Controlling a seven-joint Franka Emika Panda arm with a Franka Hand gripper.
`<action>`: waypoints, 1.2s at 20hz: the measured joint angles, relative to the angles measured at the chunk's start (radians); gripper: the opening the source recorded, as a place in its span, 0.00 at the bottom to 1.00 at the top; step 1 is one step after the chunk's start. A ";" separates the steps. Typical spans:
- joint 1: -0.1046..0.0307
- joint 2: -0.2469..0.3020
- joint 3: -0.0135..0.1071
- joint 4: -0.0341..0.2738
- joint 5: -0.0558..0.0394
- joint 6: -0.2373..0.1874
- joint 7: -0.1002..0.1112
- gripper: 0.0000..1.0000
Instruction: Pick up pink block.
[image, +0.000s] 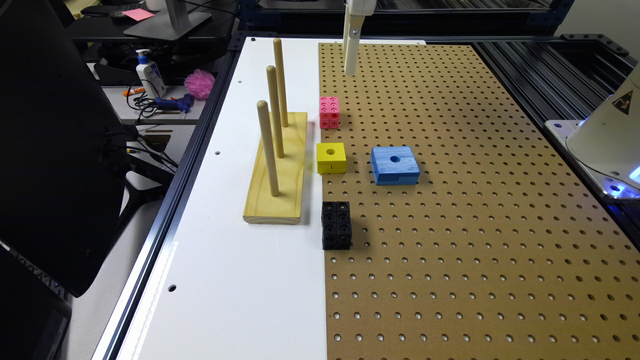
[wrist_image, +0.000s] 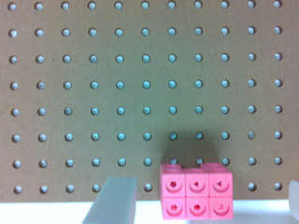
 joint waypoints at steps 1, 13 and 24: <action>0.000 0.008 0.000 0.007 0.0000 0.000 0.000 1.00; 0.000 0.168 0.001 0.032 0.0000 0.139 0.000 1.00; 0.000 0.270 0.001 0.036 0.0000 0.224 0.000 1.00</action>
